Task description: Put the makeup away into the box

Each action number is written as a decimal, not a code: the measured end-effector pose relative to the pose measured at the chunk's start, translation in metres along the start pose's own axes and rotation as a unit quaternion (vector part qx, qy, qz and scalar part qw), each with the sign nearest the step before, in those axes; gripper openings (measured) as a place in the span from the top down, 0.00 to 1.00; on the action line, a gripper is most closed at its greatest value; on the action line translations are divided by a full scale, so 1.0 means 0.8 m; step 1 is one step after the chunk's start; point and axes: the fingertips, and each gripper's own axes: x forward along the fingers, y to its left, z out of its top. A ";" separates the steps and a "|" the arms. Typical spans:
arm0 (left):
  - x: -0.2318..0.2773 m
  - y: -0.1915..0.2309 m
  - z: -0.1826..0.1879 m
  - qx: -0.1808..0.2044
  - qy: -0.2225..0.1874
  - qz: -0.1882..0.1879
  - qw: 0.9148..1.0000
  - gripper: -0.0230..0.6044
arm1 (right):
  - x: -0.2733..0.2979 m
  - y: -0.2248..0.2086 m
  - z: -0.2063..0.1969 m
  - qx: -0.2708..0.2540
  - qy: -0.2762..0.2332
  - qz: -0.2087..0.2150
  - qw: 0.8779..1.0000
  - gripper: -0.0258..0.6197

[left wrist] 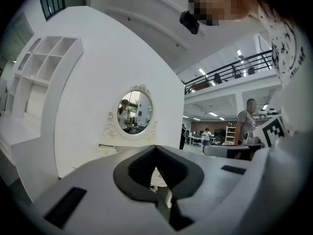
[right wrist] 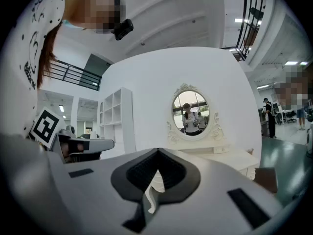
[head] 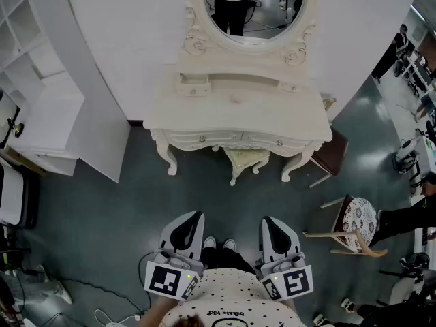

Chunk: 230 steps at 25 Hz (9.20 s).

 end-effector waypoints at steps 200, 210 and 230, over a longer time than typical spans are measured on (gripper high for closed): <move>0.544 0.391 0.117 0.006 -0.027 0.052 0.998 0.96 | 0.597 -0.303 0.176 -0.011 -0.118 0.033 0.992 0.76; 0.515 0.416 0.117 0.005 -0.029 0.077 0.997 0.96 | 0.665 -0.242 0.154 -0.103 -0.054 0.095 0.989 0.76; 0.496 0.481 0.105 -0.017 -0.018 0.120 0.993 0.96 | 0.869 -0.121 -0.067 -0.200 0.155 0.264 0.931 0.76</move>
